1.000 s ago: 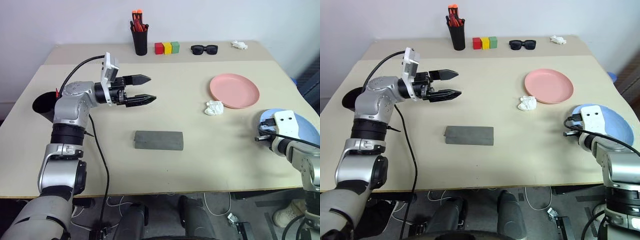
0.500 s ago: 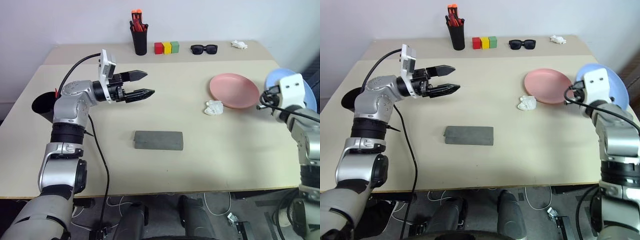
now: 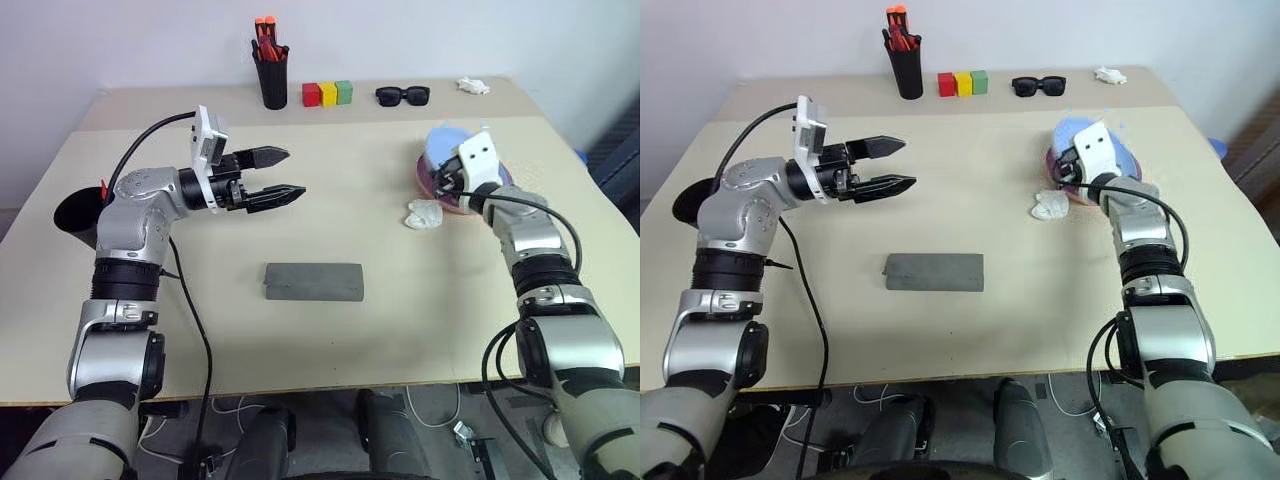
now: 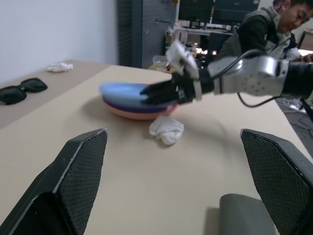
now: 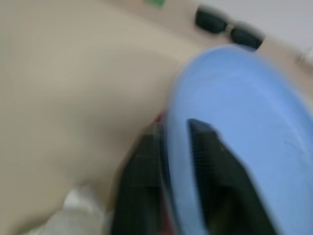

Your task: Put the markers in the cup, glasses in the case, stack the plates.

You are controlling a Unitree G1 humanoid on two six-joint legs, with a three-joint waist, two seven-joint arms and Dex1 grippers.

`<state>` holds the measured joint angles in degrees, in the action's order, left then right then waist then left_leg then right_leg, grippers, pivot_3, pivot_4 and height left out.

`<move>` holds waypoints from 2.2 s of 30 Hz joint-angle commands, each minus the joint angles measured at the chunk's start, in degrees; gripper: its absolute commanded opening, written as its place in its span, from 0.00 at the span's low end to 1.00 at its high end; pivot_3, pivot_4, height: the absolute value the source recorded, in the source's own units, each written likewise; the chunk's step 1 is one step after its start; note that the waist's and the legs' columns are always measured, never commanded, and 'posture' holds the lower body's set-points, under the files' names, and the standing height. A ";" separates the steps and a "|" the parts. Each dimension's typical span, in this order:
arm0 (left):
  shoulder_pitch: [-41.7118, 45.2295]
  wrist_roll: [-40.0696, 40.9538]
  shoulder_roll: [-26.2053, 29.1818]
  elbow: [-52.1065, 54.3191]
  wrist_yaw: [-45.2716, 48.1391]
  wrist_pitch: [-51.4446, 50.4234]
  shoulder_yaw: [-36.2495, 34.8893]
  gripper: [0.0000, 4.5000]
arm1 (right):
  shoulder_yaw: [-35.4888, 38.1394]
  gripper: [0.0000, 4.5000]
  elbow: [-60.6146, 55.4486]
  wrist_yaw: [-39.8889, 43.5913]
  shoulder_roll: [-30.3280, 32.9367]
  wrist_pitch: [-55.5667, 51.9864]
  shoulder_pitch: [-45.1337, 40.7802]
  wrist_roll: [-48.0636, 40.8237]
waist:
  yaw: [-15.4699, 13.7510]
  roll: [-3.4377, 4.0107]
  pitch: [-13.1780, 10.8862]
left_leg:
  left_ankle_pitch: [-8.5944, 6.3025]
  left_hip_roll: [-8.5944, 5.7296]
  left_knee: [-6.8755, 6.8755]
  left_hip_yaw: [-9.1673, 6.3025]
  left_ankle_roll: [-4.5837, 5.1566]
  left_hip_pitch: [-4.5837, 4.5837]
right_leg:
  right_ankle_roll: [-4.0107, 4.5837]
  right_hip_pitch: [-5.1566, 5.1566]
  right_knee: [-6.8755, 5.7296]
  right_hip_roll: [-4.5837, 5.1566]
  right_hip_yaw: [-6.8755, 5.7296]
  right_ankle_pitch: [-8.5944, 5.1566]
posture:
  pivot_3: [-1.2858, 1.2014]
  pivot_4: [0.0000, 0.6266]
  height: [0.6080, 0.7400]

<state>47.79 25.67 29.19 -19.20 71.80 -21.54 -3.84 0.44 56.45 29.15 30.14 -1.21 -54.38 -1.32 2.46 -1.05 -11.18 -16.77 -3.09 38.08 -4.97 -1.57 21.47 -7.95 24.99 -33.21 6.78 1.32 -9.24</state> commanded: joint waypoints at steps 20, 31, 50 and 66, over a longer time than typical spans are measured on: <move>1.12 2.22 0.72 0.43 -0.21 0.67 -1.20 1.00 | 5.73 0.99 -42.15 8.66 0.98 -28.21 20.76 -16.37 | -0.02 0.01 0.00 | 0.01 0.00 0.07 0.03 -0.01 -0.02 | 0.00 0.09 -0.16 -0.02 0.04 0.00 | 0.52 0.24 1.00; 0.79 1.61 1.65 0.59 -0.76 1.77 -1.47 1.00 | 2.84 0.88 -26.93 3.95 -2.49 -18.24 15.54 -8.90 | 0.06 0.01 0.00 | 0.01 0.02 0.06 0.07 -0.01 -0.06 | 0.01 0.09 -0.10 -0.02 0.06 0.00 | 0.52 0.24 1.00; 0.60 1.71 1.25 1.49 -2.44 2.34 -1.22 1.00 | 8.50 0.00 -10.37 -0.52 2.78 -7.33 -0.81 -7.40 | -0.04 0.03 -0.01 | 0.03 0.01 0.07 0.11 -0.04 -0.06 | 0.01 0.13 -0.13 -0.02 0.09 0.01 | 0.52 0.24 1.00; -6.46 6.51 1.28 15.98 -8.98 -4.56 -2.87 1.00 | 12.42 0.98 5.84 -1.53 3.03 12.45 -6.98 -7.20 | 0.27 0.07 -0.03 | 0.03 0.02 -0.06 0.12 -0.04 0.04 | 0.01 0.22 -0.08 -0.02 0.14 0.01 | 0.52 0.24 1.00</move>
<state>41.56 29.95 30.44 -7.07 63.85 -24.80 -5.36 10.66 66.58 25.16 31.96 8.52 -60.38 -6.00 2.73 -0.98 -11.22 -16.74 -3.08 38.02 -4.85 -1.61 21.50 -7.94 25.22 -33.30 6.76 1.45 -9.24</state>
